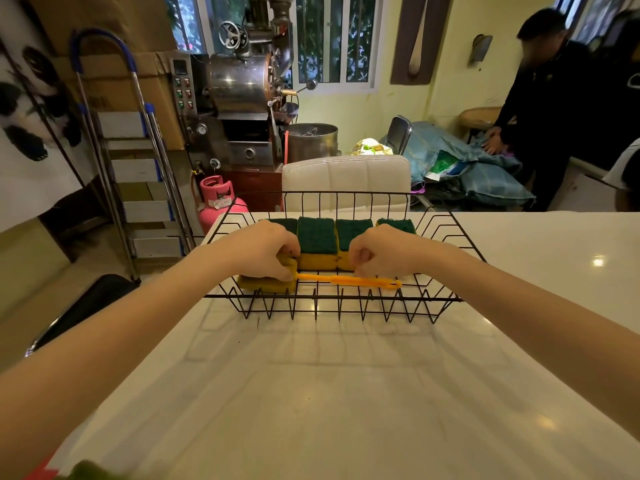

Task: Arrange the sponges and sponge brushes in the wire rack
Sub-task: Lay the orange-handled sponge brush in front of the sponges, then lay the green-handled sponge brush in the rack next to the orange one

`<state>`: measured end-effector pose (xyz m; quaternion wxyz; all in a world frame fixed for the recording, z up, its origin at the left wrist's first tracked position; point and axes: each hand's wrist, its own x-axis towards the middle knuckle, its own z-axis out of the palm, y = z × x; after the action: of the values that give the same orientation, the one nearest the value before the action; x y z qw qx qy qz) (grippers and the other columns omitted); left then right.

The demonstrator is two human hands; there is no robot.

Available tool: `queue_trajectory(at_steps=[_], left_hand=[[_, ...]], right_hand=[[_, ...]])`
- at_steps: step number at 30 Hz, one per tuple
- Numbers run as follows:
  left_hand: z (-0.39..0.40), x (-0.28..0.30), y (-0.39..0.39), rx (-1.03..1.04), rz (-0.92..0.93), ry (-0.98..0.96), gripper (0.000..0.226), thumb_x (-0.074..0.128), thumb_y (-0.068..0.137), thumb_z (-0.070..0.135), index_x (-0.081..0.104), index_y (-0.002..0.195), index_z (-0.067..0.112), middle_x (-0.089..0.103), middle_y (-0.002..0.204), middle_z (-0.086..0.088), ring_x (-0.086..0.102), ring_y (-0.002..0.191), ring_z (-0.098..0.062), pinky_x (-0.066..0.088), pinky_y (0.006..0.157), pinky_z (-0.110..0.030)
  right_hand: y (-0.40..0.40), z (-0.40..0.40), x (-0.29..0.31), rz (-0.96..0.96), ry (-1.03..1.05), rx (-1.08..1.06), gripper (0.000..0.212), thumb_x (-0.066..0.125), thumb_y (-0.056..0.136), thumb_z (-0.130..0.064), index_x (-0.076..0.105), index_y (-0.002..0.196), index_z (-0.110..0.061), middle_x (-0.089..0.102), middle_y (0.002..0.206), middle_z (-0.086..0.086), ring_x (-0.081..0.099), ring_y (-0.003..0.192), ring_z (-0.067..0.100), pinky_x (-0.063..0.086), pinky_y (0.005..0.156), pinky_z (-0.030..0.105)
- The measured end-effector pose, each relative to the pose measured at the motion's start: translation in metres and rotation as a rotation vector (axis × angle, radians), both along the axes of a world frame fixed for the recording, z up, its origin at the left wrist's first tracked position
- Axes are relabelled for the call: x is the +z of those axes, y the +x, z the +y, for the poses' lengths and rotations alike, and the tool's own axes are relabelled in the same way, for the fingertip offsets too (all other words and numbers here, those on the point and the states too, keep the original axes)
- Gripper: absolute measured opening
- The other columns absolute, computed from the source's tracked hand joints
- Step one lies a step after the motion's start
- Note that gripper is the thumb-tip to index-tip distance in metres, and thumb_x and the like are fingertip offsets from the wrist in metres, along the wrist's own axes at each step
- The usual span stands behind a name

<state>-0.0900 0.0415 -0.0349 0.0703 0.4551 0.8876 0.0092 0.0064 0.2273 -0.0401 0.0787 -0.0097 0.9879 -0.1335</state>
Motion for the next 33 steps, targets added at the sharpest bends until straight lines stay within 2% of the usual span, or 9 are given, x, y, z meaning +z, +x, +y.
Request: queue_trajectory(at_steps=[3,5,8,13,18,23,27,30,33], left_hand=[[-0.009,0.010,0.009,0.003,-0.045,0.095,0.044,0.060,0.082,0.030,0.051,0.124,0.018,0.060,0.122,-0.006,0.055,0.108,-0.019,0.048,0.090,-0.030],[-0.018,0.016,0.018,0.012,-0.089,0.169,0.049,0.059,0.083,0.032,0.046,0.129,0.019,0.057,0.125,-0.004,0.054,0.109,-0.015,0.044,0.087,-0.024],[-0.036,0.024,0.038,0.023,-0.161,0.294,0.056,0.058,0.083,0.035,0.036,0.134,0.027,0.051,0.131,0.001,0.048,0.106,-0.007,0.038,0.083,-0.020],[-0.076,0.025,0.077,0.024,-0.213,0.426,0.067,0.059,0.078,0.041,0.027,0.137,0.034,0.042,0.138,0.012,0.040,0.116,-0.001,0.035,0.090,-0.021],[-0.122,0.019,0.114,0.017,-0.237,0.340,0.079,0.054,0.062,0.069,0.021,0.132,0.052,0.031,0.128,0.037,0.034,0.120,0.010,0.030,0.096,-0.019],[-0.164,0.006,0.138,0.062,-0.300,0.258,0.076,0.063,0.058,0.067,0.022,0.123,0.061,0.026,0.117,0.049,0.025,0.112,0.029,0.027,0.091,-0.008],[-0.188,-0.005,0.150,0.103,-0.365,0.187,0.075,0.069,0.051,0.063,0.031,0.115,0.062,0.029,0.120,0.046,0.022,0.112,0.032,0.026,0.090,-0.004],[-0.198,-0.013,0.157,0.139,-0.381,0.135,0.073,0.076,0.055,0.049,0.037,0.117,0.053,0.035,0.120,0.038,0.032,0.112,0.020,0.032,0.087,-0.005],[-0.204,-0.019,0.160,0.158,-0.353,0.076,0.069,0.077,0.060,0.044,0.040,0.118,0.046,0.040,0.118,0.030,0.040,0.112,0.007,0.037,0.086,-0.006]], right_hand=[[0.009,-0.005,0.010,0.084,-0.079,0.000,0.030,0.058,0.087,-0.019,0.056,0.117,-0.014,0.066,0.109,0.009,0.060,0.090,0.020,0.047,0.076,0.025],[0.019,-0.013,0.014,0.147,-0.143,0.001,0.038,0.058,0.087,-0.021,0.050,0.124,-0.016,0.064,0.112,0.008,0.060,0.094,0.020,0.049,0.079,0.026],[0.035,-0.033,0.018,0.269,-0.218,0.012,0.055,0.061,0.085,-0.023,0.038,0.135,-0.020,0.054,0.127,0.005,0.054,0.109,0.016,0.047,0.089,0.028],[0.069,-0.072,0.018,0.327,-0.305,0.078,0.065,0.063,0.084,-0.027,0.029,0.139,-0.025,0.048,0.135,-0.001,0.048,0.118,0.012,0.042,0.091,0.024],[0.097,-0.108,0.005,0.278,-0.319,0.158,0.070,0.063,0.081,-0.037,0.025,0.139,-0.030,0.047,0.135,-0.006,0.050,0.112,0.008,0.047,0.090,0.026],[0.117,-0.135,-0.012,0.138,-0.313,0.238,0.072,0.064,0.077,-0.048,0.026,0.137,-0.034,0.051,0.122,-0.010,0.054,0.099,0.006,0.052,0.082,0.027],[0.129,-0.152,-0.024,-0.001,-0.244,0.328,0.062,0.061,0.076,-0.054,0.038,0.129,-0.034,0.054,0.110,-0.009,0.056,0.090,0.009,0.053,0.079,0.033],[0.136,-0.161,-0.033,-0.051,-0.187,0.377,0.053,0.063,0.074,-0.054,0.048,0.120,-0.031,0.059,0.097,-0.008,0.056,0.083,0.011,0.051,0.074,0.034],[0.140,-0.166,-0.040,-0.082,-0.188,0.393,0.048,0.067,0.073,-0.050,0.054,0.114,-0.028,0.062,0.086,-0.005,0.054,0.074,0.011,0.049,0.071,0.034]])
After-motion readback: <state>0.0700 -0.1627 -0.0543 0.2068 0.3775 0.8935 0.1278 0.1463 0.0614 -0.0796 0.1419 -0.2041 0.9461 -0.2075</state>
